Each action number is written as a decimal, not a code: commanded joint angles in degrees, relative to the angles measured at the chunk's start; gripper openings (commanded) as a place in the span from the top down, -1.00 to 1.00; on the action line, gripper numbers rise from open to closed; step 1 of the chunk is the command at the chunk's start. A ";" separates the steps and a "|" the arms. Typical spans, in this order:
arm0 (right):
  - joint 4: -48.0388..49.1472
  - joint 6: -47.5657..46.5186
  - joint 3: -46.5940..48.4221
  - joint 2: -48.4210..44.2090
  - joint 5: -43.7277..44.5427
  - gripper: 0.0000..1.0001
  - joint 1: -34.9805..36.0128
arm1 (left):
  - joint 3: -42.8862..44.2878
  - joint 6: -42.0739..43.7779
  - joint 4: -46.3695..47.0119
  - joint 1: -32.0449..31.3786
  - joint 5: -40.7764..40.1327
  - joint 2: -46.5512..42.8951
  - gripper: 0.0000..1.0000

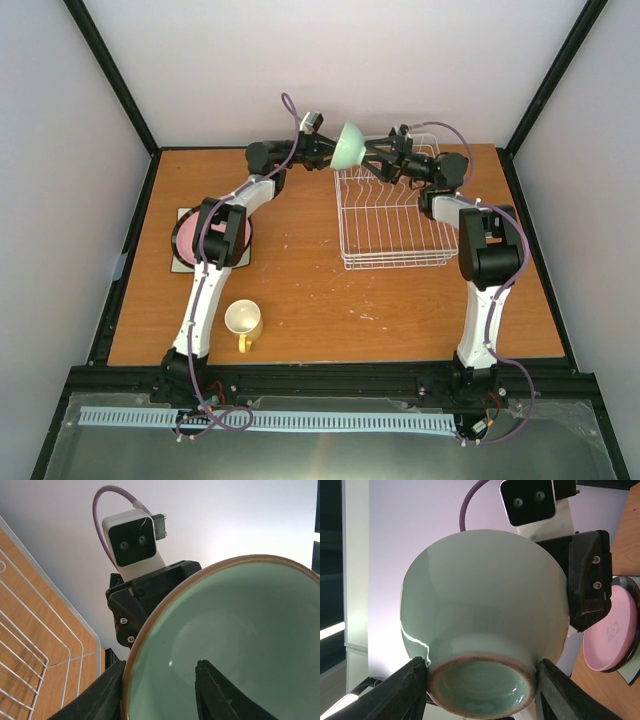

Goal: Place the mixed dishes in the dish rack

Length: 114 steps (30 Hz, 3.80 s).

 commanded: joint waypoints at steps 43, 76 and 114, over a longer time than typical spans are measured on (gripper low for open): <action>-28.08 -25.42 -14.62 -12.69 -6.68 0.94 -7.84 | 3.92 2.32 -4.38 3.48 -1.54 3.41 0.12; -151.84 -103.34 27.46 -9.58 48.93 0.94 -8.88 | 8.03 95.06 -112.78 15.69 -11.88 -18.80 0.38; -144.43 -103.06 22.83 -4.24 65.50 -0.18 -3.47 | -37.95 128.70 -144.05 2.60 -76.38 -72.79 0.08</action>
